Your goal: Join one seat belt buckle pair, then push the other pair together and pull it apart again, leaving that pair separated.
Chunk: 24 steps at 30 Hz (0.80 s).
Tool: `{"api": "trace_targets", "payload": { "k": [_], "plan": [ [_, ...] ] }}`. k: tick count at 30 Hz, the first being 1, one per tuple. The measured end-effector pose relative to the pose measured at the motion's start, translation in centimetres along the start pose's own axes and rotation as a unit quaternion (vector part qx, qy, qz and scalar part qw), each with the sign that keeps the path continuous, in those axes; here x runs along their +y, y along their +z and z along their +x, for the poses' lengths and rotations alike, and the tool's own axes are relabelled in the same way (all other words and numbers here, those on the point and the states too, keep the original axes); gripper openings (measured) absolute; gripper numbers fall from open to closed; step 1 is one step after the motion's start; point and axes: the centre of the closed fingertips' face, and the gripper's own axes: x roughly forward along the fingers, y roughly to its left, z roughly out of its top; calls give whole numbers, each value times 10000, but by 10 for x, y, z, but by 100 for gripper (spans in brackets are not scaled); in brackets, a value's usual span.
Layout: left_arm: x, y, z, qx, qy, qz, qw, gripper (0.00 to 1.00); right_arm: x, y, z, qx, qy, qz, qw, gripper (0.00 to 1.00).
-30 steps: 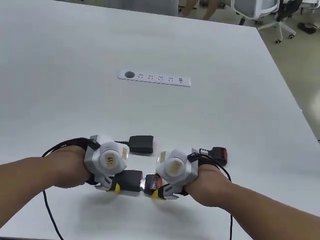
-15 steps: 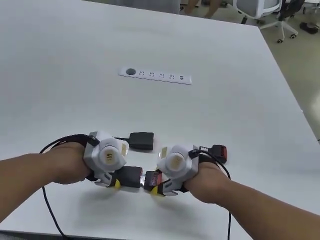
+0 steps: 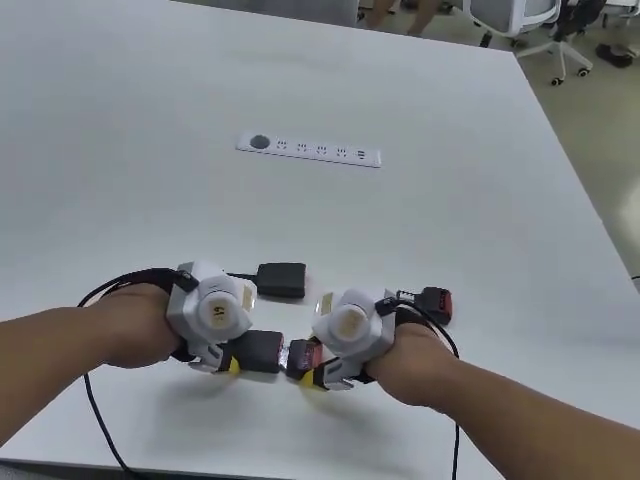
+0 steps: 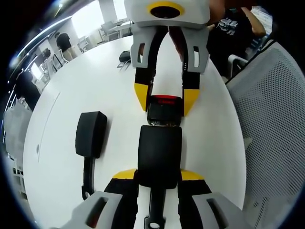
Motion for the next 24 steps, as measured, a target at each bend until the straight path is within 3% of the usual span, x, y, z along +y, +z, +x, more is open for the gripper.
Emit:
{"api": "trace_targets", "payload": {
  "k": [4,11,16,20,22,24],
  "plan": [
    [0,0,0,-26,-19,-189,9998,32,0,1,0,27,-34,32,10000,36],
    [0,1,1,102,70,-256,9996,33,-2,1,0,62,-82,117,9999,40],
    [0,-1,-4,135,202,-151,9996,32,-3,7,-8,-104,-156,180,9997,40],
    [1,6,-14,-109,250,-417,9988,32,-2,12,-18,-206,-166,140,9996,38],
    [3,15,-22,-374,326,-652,9966,32,0,15,-25,-273,-122,66,9995,38],
    [7,27,-35,-665,449,-604,9950,32,-1,17,-33,-324,-115,-33,9994,36]
  ]
}}
